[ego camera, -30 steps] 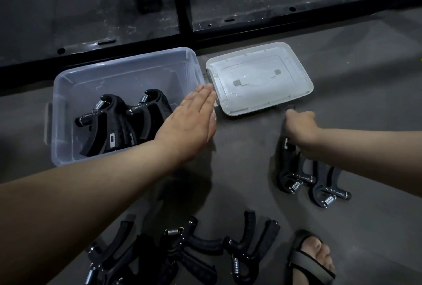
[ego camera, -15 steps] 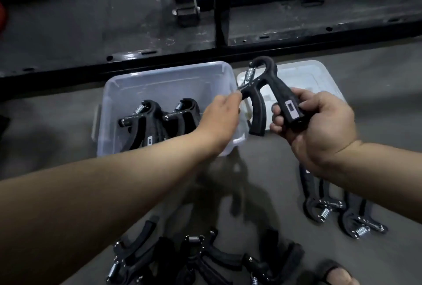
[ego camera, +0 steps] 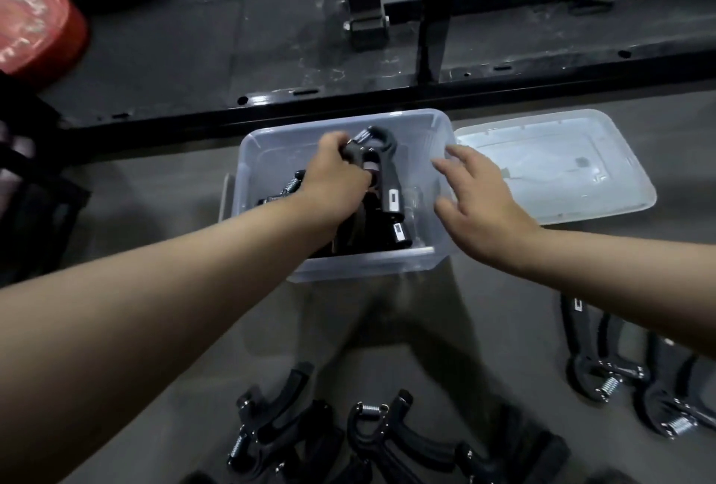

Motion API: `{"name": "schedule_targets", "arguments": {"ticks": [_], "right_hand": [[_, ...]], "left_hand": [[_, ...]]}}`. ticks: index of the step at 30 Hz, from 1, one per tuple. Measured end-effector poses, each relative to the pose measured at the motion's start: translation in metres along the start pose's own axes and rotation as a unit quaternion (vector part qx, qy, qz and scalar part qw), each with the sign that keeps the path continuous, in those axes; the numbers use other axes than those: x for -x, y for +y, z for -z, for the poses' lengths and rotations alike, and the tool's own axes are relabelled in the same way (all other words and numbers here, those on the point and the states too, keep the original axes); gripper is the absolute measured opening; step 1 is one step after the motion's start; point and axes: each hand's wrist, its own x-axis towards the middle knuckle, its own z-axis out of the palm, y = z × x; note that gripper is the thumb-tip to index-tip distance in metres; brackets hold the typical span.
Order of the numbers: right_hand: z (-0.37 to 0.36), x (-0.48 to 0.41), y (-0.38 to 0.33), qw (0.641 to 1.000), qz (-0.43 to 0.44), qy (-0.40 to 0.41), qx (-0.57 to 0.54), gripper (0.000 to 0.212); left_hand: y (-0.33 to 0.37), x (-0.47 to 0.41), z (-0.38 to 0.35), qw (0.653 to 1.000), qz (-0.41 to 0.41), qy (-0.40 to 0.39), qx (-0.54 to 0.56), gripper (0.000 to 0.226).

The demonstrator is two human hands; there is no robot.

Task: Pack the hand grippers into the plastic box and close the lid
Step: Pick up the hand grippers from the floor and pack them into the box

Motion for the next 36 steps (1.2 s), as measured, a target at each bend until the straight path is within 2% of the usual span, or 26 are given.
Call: {"name": "schedule_targets", "arguments": {"ticks": [2,4,7,10,16,20,24,27,29,31,34,36], "right_hand": [[-0.010,-0.002,0.008,0.999,-0.017,-0.022,0.042,0.064],[-0.017,-0.003,0.008,0.998,-0.030,-0.034,0.034,0.068],[-0.017,-0.002,0.006,0.999,-0.034,-0.034,0.023,0.069],[-0.016,-0.002,0.007,0.999,-0.036,-0.035,0.013,0.067],[-0.016,0.000,0.004,0.999,-0.036,-0.026,0.010,0.065],[-0.015,0.000,0.005,0.999,-0.034,-0.027,0.011,0.065],[-0.017,-0.001,0.007,0.999,-0.033,-0.026,0.014,0.065],[-0.018,-0.001,0.008,0.999,-0.029,-0.022,0.023,0.066],[-0.019,-0.002,0.009,0.999,-0.028,-0.019,0.028,0.065],[-0.020,-0.002,0.009,0.999,-0.026,-0.015,0.032,0.064],[-0.020,-0.002,0.010,0.999,-0.018,-0.014,0.032,0.062],[-0.020,-0.001,0.011,0.999,-0.008,-0.017,0.045,0.062]], "left_hand": [[-0.014,-0.001,0.002,0.999,0.043,0.007,-0.001,0.038],[-0.026,0.002,-0.002,0.998,0.059,0.006,-0.027,0.038],[-0.035,0.005,-0.008,0.996,0.040,-0.004,-0.082,0.050],[-0.035,0.010,-0.011,0.988,0.030,-0.026,-0.148,0.049],[-0.032,0.025,-0.009,0.913,-0.030,-0.066,-0.401,0.054],[-0.035,0.027,-0.004,0.923,-0.072,-0.085,-0.369,0.049],[-0.037,0.018,-0.001,0.916,-0.086,-0.106,-0.376,0.050],[-0.044,0.017,-0.006,0.909,-0.090,-0.113,-0.391,0.041],[-0.055,0.026,-0.008,0.884,-0.151,-0.053,-0.439,0.039],[-0.070,0.033,-0.006,0.838,-0.260,-0.005,-0.480,0.044],[-0.086,0.029,0.007,0.768,-0.356,-0.057,-0.529,0.057],[-0.085,0.026,0.015,0.770,-0.376,-0.068,-0.510,0.055]]}}
